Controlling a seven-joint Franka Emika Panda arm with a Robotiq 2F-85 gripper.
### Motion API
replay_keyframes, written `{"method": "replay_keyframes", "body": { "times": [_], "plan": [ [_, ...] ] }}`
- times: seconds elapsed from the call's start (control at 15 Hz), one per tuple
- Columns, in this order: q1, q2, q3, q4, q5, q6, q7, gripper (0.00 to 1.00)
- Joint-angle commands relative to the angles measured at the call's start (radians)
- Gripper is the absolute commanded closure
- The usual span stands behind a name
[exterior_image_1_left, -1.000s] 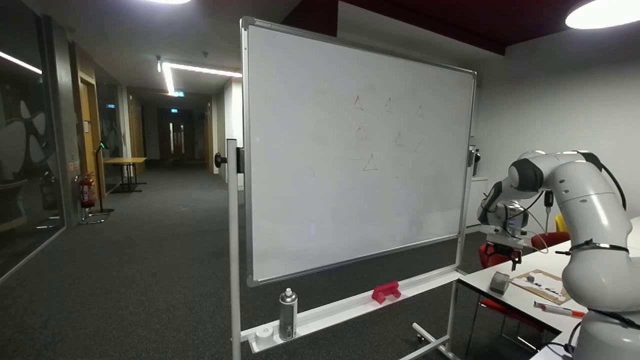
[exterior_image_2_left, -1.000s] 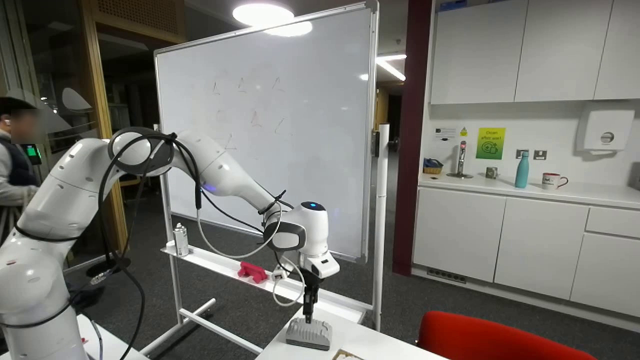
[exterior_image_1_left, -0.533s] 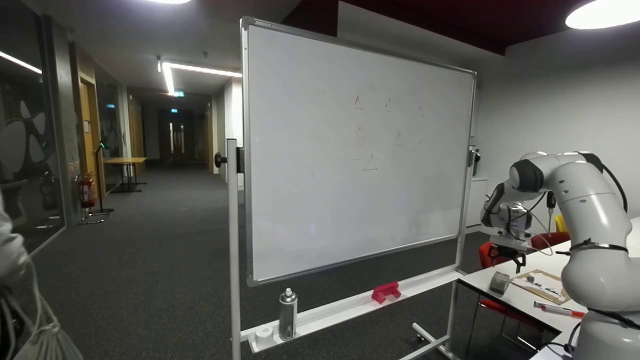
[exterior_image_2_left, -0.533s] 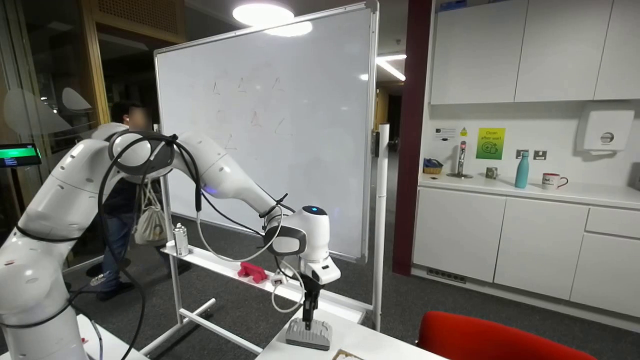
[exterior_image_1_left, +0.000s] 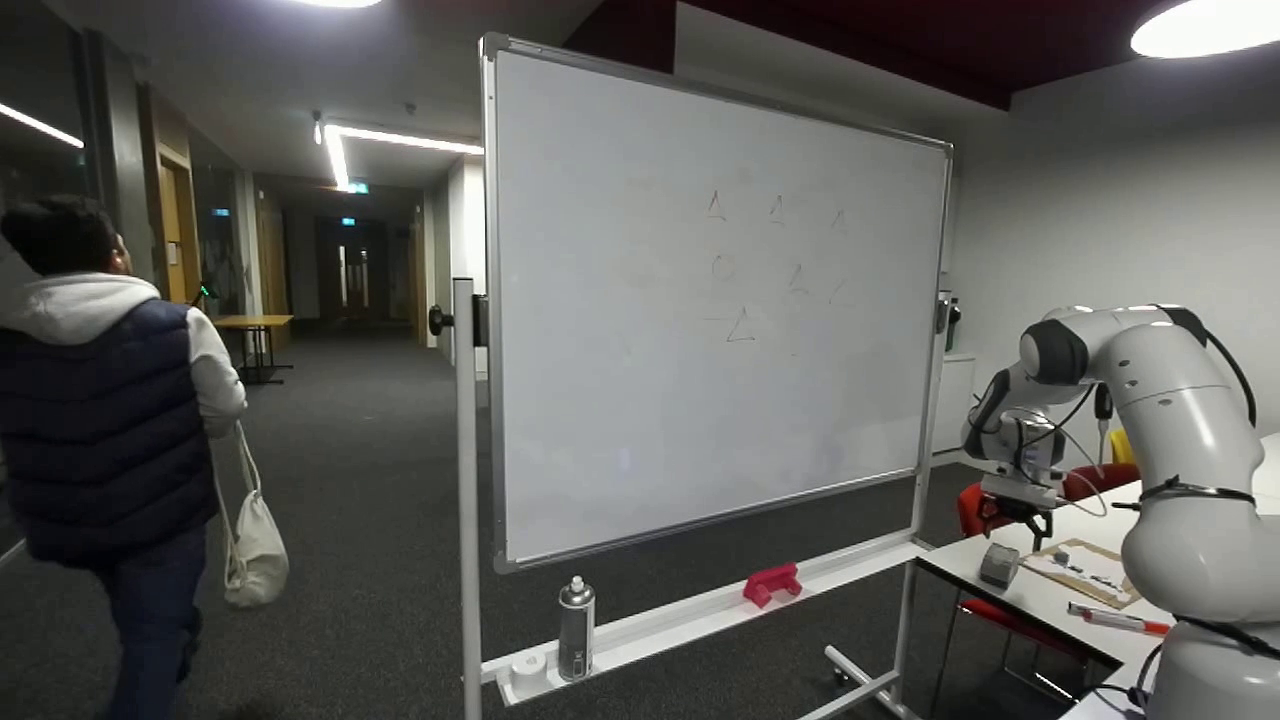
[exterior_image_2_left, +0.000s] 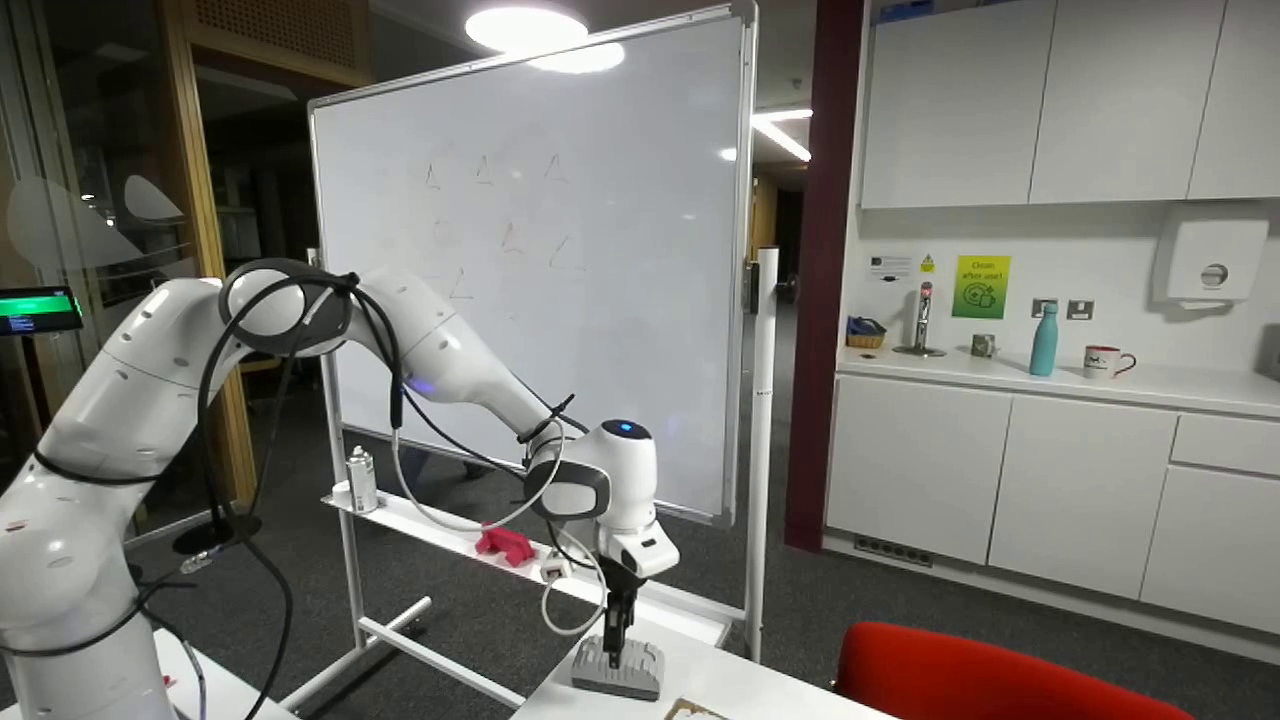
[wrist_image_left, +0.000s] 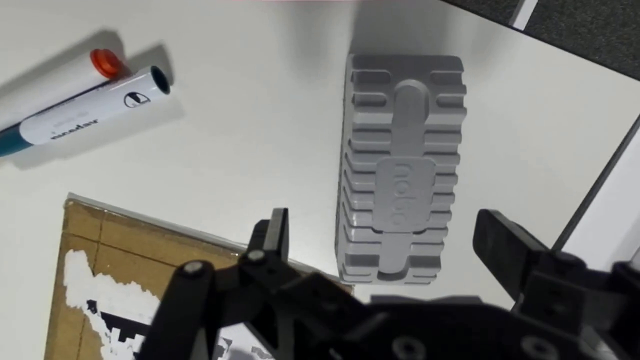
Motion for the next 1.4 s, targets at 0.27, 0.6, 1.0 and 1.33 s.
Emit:
{"method": "replay_keyframes", "body": {
  "times": [0.27,0.6,1.0,1.33],
  "plan": [
    [-0.036,0.062,0.068,0.003,0.019,0.127,-0.028,0.00],
    [-0.047,0.083,0.090,-0.002,0.028,0.162,-0.034,0.26],
    [-0.034,0.032,0.078,-0.057,0.007,0.190,-0.049,0.65],
    [-0.022,-0.143,0.082,-0.224,0.000,0.300,-0.140,0.65]
  ]
}}
